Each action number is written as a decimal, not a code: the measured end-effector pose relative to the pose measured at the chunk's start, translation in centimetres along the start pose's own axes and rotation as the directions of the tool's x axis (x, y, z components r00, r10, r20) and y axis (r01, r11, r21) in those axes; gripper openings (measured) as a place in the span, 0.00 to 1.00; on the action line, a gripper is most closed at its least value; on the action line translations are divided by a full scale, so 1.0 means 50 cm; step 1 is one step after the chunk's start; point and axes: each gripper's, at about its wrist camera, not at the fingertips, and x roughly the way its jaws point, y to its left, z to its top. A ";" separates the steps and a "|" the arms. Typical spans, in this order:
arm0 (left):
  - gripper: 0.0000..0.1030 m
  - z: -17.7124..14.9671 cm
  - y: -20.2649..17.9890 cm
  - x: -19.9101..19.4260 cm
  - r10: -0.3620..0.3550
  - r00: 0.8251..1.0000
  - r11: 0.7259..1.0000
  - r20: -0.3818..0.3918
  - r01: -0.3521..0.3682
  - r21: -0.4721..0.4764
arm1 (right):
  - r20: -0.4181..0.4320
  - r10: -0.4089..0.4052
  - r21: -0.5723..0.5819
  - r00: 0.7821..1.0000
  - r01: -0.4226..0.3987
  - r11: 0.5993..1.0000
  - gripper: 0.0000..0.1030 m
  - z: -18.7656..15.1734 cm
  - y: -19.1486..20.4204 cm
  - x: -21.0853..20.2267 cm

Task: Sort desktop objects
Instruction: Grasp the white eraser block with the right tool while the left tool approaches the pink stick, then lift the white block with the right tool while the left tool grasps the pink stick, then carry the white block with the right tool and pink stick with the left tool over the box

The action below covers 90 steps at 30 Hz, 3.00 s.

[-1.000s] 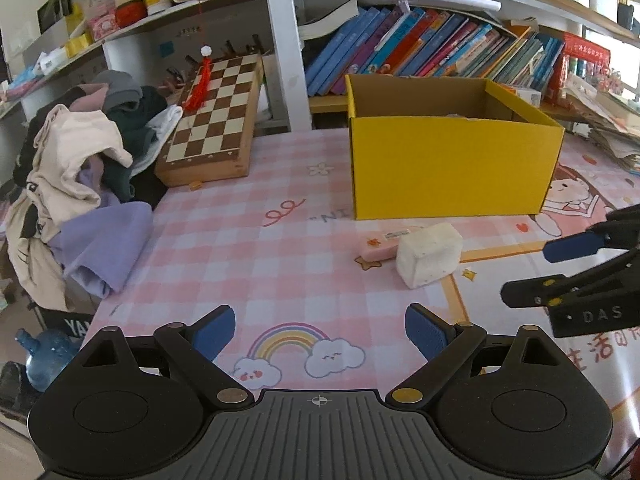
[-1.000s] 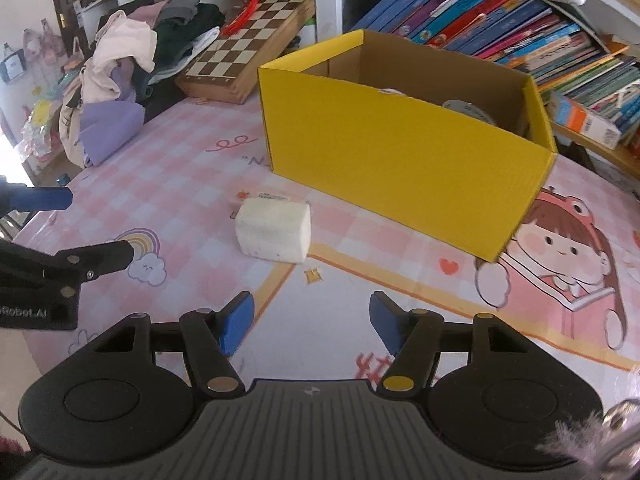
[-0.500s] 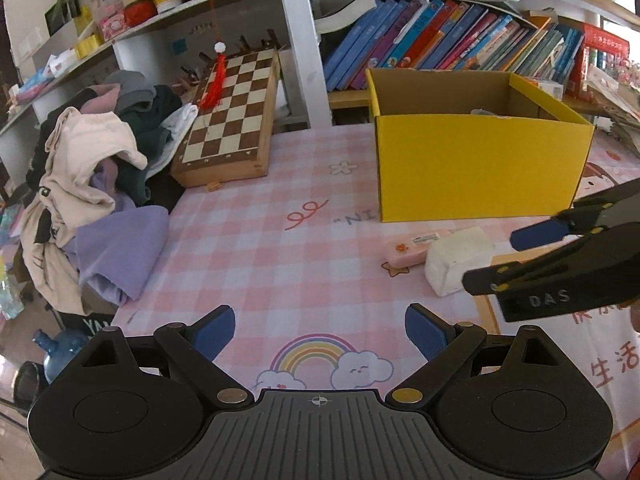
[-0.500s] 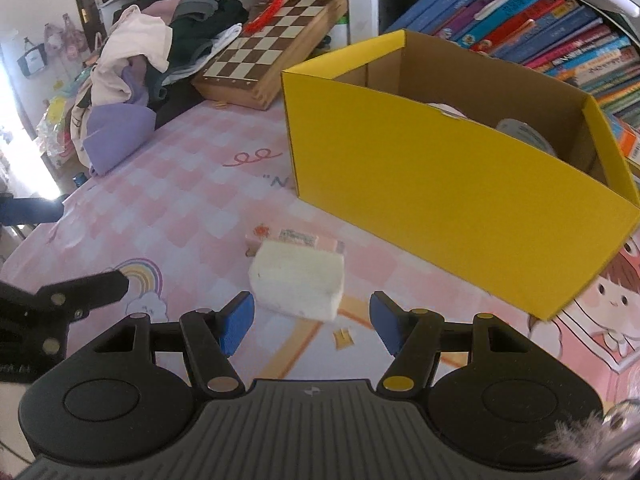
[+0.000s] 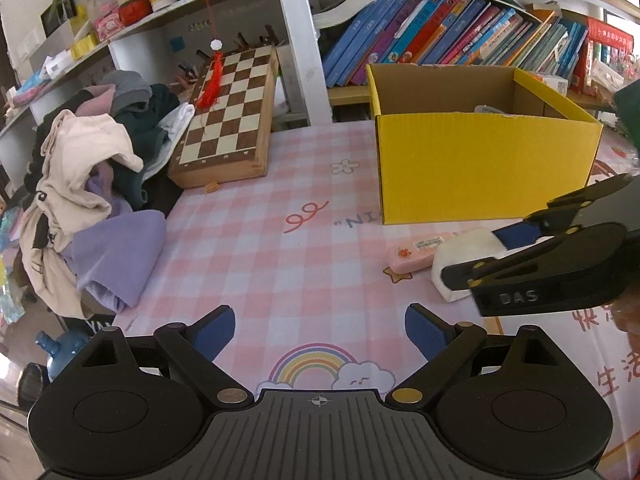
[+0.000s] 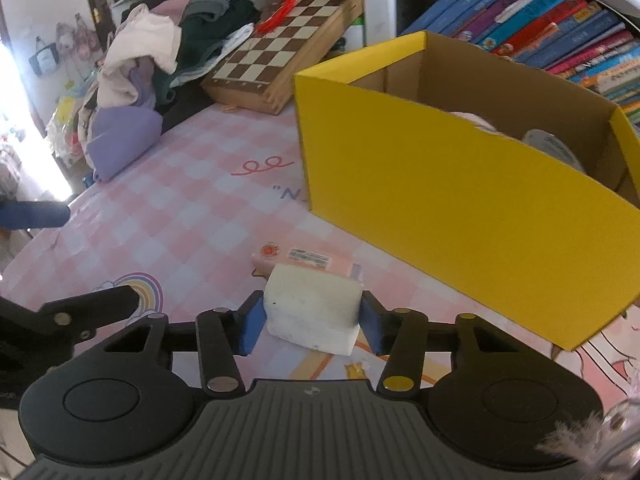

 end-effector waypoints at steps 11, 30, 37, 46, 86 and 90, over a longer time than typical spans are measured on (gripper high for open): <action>0.91 0.023 -0.045 0.046 -0.063 0.998 0.996 -0.011 0.064 0.055 | 0.022 -0.048 0.098 0.999 0.046 0.994 0.44 -0.021 -0.064 -0.076; 0.74 0.090 -0.084 0.180 -0.209 0.976 0.975 -0.063 0.213 0.058 | 0.004 -0.096 0.162 0.995 0.094 0.982 0.44 -0.073 -0.123 -0.142; 0.58 0.080 -0.097 0.204 -0.245 0.963 0.965 -0.109 0.253 0.069 | 0.002 -0.094 0.169 0.996 0.092 0.981 0.44 -0.077 -0.132 -0.143; 0.25 0.071 -0.100 0.185 -0.339 0.933 0.935 -0.124 0.349 0.068 | -0.001 -0.082 0.161 0.997 0.081 0.984 0.44 -0.075 -0.124 -0.141; 0.22 0.062 -0.025 0.016 -0.421 0.906 0.903 0.055 0.424 -0.070 | 0.051 -0.133 0.165 0.990 0.123 0.979 0.44 -0.079 -0.063 -0.205; 0.22 0.080 -0.016 -0.005 -0.425 0.900 0.900 0.097 0.432 -0.063 | 0.072 -0.145 0.170 0.987 0.131 0.977 0.44 -0.067 -0.065 -0.221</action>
